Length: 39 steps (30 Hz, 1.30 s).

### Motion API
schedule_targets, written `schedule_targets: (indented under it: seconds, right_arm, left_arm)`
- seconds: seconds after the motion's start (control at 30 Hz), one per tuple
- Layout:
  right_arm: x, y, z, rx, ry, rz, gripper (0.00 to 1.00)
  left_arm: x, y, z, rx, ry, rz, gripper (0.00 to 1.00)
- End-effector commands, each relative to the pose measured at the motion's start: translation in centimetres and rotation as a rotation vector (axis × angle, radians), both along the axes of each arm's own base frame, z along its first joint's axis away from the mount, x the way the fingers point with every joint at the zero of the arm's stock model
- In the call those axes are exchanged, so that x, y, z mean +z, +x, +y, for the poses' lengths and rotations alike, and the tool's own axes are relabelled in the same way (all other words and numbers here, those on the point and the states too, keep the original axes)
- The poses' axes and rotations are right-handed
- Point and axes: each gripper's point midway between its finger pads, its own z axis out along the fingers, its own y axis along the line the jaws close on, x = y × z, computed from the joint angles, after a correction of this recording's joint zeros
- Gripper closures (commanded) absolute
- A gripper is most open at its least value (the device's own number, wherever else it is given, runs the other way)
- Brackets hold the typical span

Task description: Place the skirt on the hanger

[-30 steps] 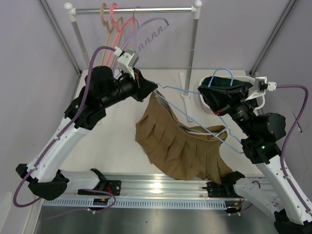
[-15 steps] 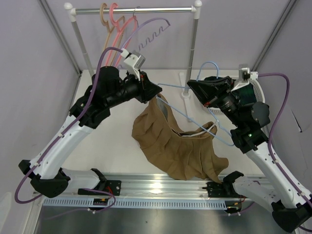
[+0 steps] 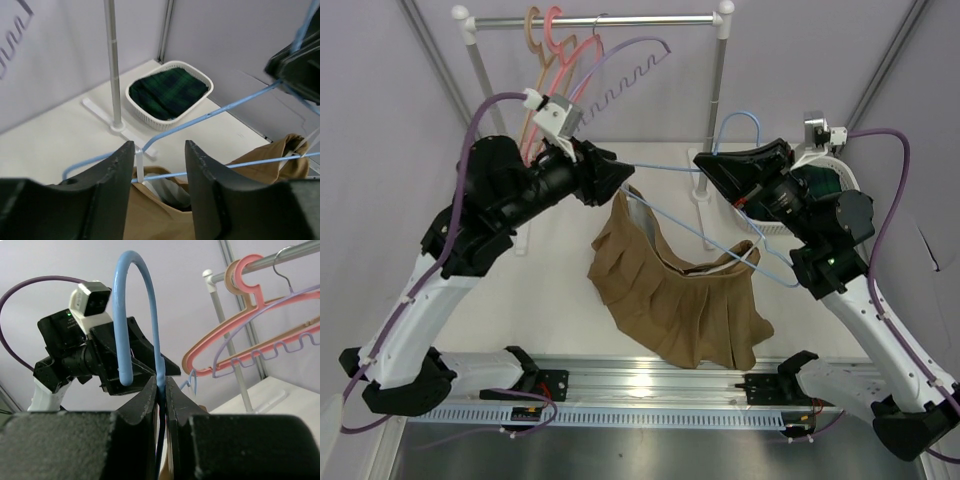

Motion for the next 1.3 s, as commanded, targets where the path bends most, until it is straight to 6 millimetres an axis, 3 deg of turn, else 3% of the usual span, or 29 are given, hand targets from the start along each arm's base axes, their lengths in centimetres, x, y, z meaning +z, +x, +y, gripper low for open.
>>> schedule_targets:
  seconds: [0.0, 0.2, 0.23, 0.3, 0.33, 0.4, 0.5, 0.53, 0.6, 0.83, 1.0, 1.23, 1.27]
  right_arm:
    - [5.2, -3.0, -1.3, 0.046, 0.094, -0.132, 1.00]
    - [5.7, -3.3, -1.2, 0.116, 0.111, -0.137, 1.00]
    - [5.8, -3.6, -1.1, 0.133, 0.110, -0.145, 1.00]
    - [6.1, -3.7, -0.9, 0.176, 0.127, -0.142, 1.00]
    - [6.1, -3.9, -0.8, 0.200, 0.121, -0.146, 1.00]
    - [6.5, -4.0, -0.8, 0.235, 0.137, -0.146, 1.00]
    - [6.7, -4.0, -0.7, 0.260, 0.146, -0.138, 1.00]
    - [6.8, -4.0, -0.7, 0.267, 0.145, -0.137, 1.00]
    - [6.8, -4.1, -0.6, 0.278, 0.144, -0.133, 1.00]
    - [6.6, -3.8, -0.4, 0.275, 0.124, -0.117, 1.00]
    - [6.0, -3.1, -0.1, 0.260, 0.110, -0.101, 1.00]
    - [4.9, -1.7, 0.2, 0.223, 0.088, -0.077, 1.00]
    - [4.8, -1.4, 0.3, 0.216, 0.085, -0.073, 1.00]
  left_arm:
    - [5.8, -2.3, 2.0, -0.015, -0.053, -0.169, 0.47]
    - [8.8, -5.2, 1.8, -0.152, -0.014, -0.332, 0.33]
    - [7.5, -4.8, 1.0, -0.183, 0.035, -0.310, 0.32]
    - [7.7, -5.2, 0.3, -0.253, 0.088, -0.351, 0.28]
    - [5.4, -4.2, -1.1, -0.287, 0.153, -0.296, 0.27]
    - [5.9, -4.1, -1.5, -0.327, 0.191, -0.335, 0.26]
    - [5.0, -2.0, -2.3, -0.351, 0.220, -0.319, 0.24]
    - [5.5, -2.9, -2.8, -0.433, 0.190, -0.329, 0.24]
    - [4.3, -1.0, -3.4, -0.449, 0.186, -0.275, 0.23]
    - [2.8, -0.3, -5.6, -0.565, 0.185, -0.224, 0.23]
    - [1.2, -1.0, -6.1, -0.625, 0.176, -0.189, 0.30]
    - [0.5, -3.0, -5.4, -0.669, 0.159, -0.200, 0.55]
    - [0.5, -3.2, -5.3, -0.674, 0.159, -0.199, 0.65]
